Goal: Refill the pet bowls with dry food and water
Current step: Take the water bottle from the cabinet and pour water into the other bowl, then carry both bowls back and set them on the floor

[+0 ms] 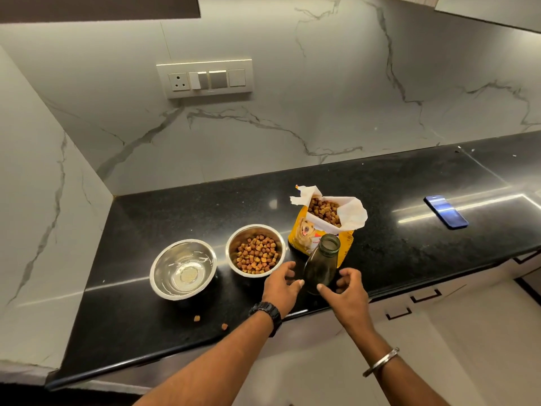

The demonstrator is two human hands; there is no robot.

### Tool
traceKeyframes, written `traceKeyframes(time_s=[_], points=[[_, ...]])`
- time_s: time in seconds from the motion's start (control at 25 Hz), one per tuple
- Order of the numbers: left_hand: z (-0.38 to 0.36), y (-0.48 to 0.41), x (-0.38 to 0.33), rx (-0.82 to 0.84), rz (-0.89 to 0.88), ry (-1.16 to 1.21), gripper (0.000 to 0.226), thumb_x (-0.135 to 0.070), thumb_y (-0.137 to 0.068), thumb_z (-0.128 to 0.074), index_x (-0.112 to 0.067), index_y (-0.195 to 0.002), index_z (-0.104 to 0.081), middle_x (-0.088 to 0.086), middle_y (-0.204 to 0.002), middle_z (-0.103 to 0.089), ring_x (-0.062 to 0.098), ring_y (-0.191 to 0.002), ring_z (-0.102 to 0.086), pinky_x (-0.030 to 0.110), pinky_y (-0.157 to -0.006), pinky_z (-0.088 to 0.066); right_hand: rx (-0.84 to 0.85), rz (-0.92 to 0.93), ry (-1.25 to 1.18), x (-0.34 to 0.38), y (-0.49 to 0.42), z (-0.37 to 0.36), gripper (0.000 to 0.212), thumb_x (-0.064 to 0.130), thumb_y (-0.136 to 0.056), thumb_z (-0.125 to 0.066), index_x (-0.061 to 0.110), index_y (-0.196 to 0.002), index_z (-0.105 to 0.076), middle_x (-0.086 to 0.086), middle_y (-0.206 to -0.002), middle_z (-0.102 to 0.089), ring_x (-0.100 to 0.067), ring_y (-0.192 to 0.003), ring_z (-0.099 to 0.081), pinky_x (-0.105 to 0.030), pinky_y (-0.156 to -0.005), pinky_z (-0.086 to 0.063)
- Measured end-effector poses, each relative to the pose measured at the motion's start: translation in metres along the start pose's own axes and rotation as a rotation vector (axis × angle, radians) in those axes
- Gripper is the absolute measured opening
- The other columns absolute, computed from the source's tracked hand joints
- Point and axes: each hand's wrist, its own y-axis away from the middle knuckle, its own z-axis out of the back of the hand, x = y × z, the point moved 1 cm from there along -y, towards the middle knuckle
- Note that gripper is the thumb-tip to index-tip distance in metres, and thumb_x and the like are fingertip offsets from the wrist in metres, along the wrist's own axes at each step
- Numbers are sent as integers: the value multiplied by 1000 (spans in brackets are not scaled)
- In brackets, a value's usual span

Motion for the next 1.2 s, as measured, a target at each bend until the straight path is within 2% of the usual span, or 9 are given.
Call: traceKeyframes(time_s=[0.12, 0.2, 0.32, 0.4, 0.56, 0.76, 0.92, 1.08, 1.2], points=[[23, 7, 4, -52, -20, 50, 33, -12, -98, -72, -19, -130, -68, 1, -105, -70, 19, -100, -73, 33, -85, -65, -54, -2, -44, 9, 22, -14, 30, 28, -87, -87, 21, -98, -60, -6, -83, -66, -20, -75, -63, -35, -66, -53], [39, 14, 5, -72, -22, 108, 24, -11, -100, -70, -20, -122, -70, 2, -102, -72, 21, -95, -76, 31, -78, -67, -21, 11, -84, 18, 34, -28, 20, 24, -92, -83, 20, -88, -63, -7, -76, -67, -18, -68, -60, -38, -65, -52], [67, 21, 14, -117, -30, 152, 16, -14, -100, -69, -23, -113, -72, 1, -101, -75, 17, -86, -78, 34, -75, -68, 39, 25, -140, 38, 48, -56, 11, 23, -97, -77, 23, -91, -68, -7, -75, -71, -28, -67, -68, -42, -61, -60], [86, 26, 19, -147, -43, 172, 13, -14, -100, -69, -24, -108, -72, 4, -102, -76, 17, -82, -77, 34, -72, -68, 63, 31, -183, 55, 54, -73, 6, 23, -99, -74, 24, -98, -68, -9, -79, -75, -31, -67, -73, -37, -55, -63], [123, 35, 35, -204, -49, 220, 10, -14, -100, -68, -19, -109, -71, 6, -102, -77, 18, -82, -77, 35, -71, -68, 90, 67, -203, 92, 61, -103, 9, 23, -101, -72, 22, -109, -68, -6, -85, -77, -18, -66, -77, -30, -55, -63], [164, 43, 56, -279, -10, 243, 11, -15, -102, -66, -21, -108, -72, 5, -101, -77, 17, -82, -76, 30, -69, -65, 110, 59, -218, 113, 58, -134, 11, 25, -102, -71, 21, -111, -68, -8, -90, -78, -18, -68, -78, -32, -57, -65], [188, 43, 66, -385, 45, 239, 10, -19, -103, -64, -21, -107, -72, 5, -97, -78, 14, -74, -74, 22, -57, -58, 99, 21, -201, 114, 51, -140, 7, 27, -101, -70, 23, -107, -69, -11, -89, -78, -22, -68, -77, -36, -58, -66], [209, 41, 69, -564, 84, 205, 8, -23, -99, -68, -27, -93, -72, -1, -90, -76, 22, -79, -75, 41, -66, -65, 1, -24, -67, 99, 27, -135, 8, 42, -93, -65, 34, -95, -65, 0, -87, -75, -31, -84, -75, -55, -77, -66], [224, 38, 70, -692, 134, 150, 6, -17, -97, -70, -23, -97, -70, 3, -86, -71, 27, -87, -71, 35, -72, -59, -37, -98, -11, 99, 17, -125, 27, 38, -98, -66, 25, -121, -61, -8, -107, -73, -32, -99, -70, -51, -89, -62]])
